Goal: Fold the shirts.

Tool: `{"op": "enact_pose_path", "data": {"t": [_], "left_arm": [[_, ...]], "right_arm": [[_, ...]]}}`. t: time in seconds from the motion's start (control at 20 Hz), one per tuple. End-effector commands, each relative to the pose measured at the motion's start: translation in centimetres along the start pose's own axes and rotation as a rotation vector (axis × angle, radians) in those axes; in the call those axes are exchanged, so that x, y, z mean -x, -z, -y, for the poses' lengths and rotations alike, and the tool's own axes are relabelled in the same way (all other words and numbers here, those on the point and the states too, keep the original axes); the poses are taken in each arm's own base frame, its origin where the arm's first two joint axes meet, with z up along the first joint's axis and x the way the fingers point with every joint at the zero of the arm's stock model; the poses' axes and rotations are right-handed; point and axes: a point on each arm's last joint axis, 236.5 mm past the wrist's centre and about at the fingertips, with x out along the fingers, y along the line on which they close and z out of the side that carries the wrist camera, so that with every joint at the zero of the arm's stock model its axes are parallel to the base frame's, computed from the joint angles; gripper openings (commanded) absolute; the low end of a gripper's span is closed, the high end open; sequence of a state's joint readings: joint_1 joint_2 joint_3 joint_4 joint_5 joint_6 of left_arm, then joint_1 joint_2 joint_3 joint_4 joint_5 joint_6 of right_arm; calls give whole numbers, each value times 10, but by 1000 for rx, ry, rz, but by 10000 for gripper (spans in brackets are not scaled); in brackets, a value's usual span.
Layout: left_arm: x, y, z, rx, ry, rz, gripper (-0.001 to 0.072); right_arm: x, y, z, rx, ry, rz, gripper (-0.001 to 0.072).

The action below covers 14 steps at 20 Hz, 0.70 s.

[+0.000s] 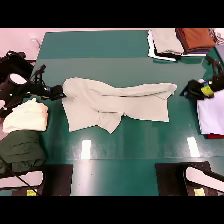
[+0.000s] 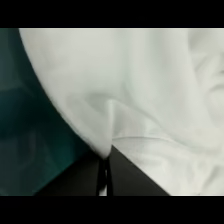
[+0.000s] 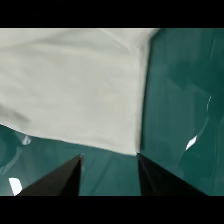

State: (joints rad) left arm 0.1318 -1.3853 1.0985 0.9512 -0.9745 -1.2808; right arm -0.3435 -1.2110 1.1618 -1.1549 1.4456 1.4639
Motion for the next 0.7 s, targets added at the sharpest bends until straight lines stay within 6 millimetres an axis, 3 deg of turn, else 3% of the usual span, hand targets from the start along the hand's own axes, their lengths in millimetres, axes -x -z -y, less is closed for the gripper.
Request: {"op": "enact_pose_path", "data": {"t": [0.0, 0.1, 0.2, 0.35, 0.55, 0.6, 0.65], "left_arm": [[20, -12, 9, -50, -13, 41, 26], [20, -9, 9, -51, -12, 29, 26], [20, -6, 10, -49, -7, 18, 27], [20, -6, 11, -43, -2, 17, 26], [20, -6, 11, -41, -1, 18, 26], [20, -6, 12, -40, 1, 17, 27], [20, -6, 12, -40, 1, 15, 27]], "right_arm": [[-27, 52, 45, -182, -5, -87, 510], [-54, 79, 59, -257, -27, -144, 508], [-81, 93, 52, -291, -101, -184, 448], [-110, 86, 27, -294, -185, -153, 446], [-128, 64, -1, -213, -192, -117, 415], [-130, 61, -7, -187, -190, -122, 325], [-132, 58, -13, -165, -191, -128, 305]]}}
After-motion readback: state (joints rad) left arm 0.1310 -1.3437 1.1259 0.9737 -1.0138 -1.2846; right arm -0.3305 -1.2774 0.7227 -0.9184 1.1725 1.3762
